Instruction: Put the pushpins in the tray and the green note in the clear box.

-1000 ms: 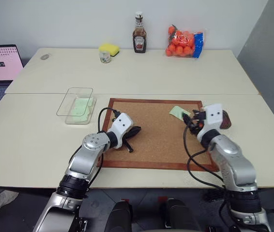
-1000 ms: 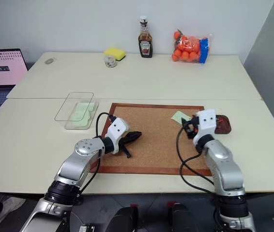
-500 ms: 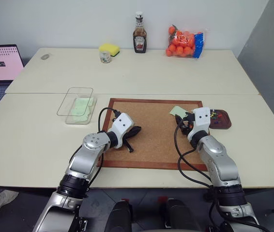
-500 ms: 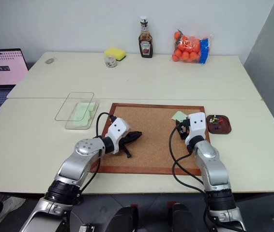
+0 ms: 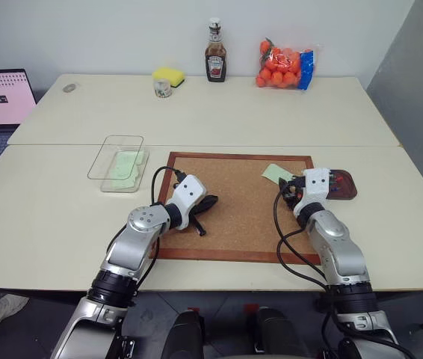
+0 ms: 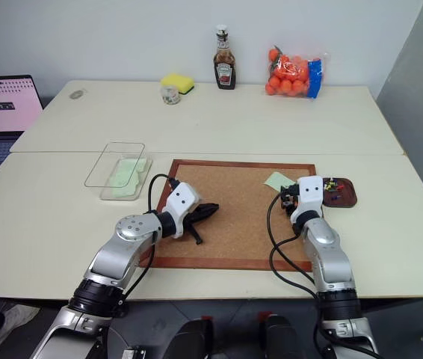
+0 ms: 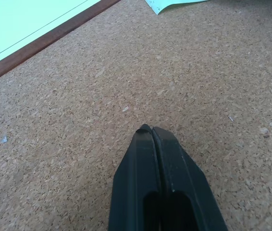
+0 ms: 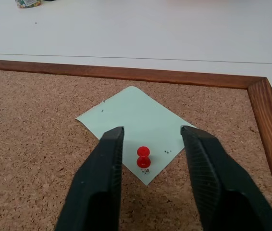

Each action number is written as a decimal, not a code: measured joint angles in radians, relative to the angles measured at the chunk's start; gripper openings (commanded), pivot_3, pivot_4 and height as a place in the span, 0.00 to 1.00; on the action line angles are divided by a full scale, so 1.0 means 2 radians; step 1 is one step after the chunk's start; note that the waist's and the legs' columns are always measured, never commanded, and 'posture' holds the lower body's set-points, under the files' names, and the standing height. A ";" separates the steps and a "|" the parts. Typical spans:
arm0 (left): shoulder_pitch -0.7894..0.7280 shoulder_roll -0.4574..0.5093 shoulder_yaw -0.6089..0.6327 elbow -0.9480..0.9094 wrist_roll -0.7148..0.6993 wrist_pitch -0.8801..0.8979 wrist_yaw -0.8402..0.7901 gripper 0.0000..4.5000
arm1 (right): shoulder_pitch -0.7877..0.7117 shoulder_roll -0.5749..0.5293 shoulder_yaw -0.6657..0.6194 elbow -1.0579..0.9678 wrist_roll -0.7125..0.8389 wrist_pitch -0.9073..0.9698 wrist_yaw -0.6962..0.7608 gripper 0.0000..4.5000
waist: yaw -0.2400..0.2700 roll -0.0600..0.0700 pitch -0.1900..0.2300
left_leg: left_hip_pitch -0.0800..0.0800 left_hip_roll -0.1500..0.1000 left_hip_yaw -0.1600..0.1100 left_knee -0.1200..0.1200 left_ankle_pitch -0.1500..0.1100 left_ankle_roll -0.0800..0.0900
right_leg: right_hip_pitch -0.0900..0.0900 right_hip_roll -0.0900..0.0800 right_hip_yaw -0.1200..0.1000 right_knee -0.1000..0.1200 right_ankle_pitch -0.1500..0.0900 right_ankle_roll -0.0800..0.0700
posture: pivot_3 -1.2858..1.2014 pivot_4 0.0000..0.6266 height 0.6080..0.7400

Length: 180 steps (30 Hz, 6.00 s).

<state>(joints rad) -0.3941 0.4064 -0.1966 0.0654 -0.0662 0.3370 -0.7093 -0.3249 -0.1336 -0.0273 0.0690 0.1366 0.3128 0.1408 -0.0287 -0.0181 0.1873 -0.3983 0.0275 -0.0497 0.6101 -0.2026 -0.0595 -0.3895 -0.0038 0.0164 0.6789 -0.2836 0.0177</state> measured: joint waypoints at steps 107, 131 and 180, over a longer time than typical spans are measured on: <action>-0.048 -0.007 0.003 -0.075 -0.065 -0.041 -0.094 0.69 | -0.021 -0.090 -0.131 -0.032 0.061 0.130 -0.011 0.36 | -0.002 -0.001 0.001 | -0.001 0.000 0.001 0.000 0.000 0.000 | -0.001 0.001 0.000 0.000 0.000 0.000 | 0.52 0.24 1.00; -0.104 -0.011 -0.016 0.019 -0.005 -0.103 -0.074 0.69 | 0.053 -0.125 -0.098 -0.189 0.080 0.179 0.044 0.92 | 0.000 -0.001 0.001 | -0.001 0.000 0.000 0.000 0.000 0.000 | -0.001 0.001 0.000 0.000 0.000 0.000 | 0.52 0.24 1.00; -0.399 -0.178 -0.105 0.612 0.249 -0.370 0.077 0.08 | 0.118 -0.158 -0.042 -0.382 0.159 0.297 0.081 0.93 | -0.001 -0.003 0.002 | -0.008 -0.001 0.001 0.002 0.000 0.000 | -0.008 0.001 -0.001 0.001 0.001 0.001 | 0.52 0.24 1.00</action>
<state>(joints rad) -1.1922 0.0498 -0.4060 1.2900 0.4324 -0.4028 -0.5554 -0.0897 -0.4497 -0.1117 -0.6949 0.4548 0.9064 0.3026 -0.0301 -0.0236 0.1909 -0.4151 0.0257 -0.0476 0.6148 -0.2028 -0.0588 -0.4060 -0.0024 0.0144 0.6811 -0.2821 0.0207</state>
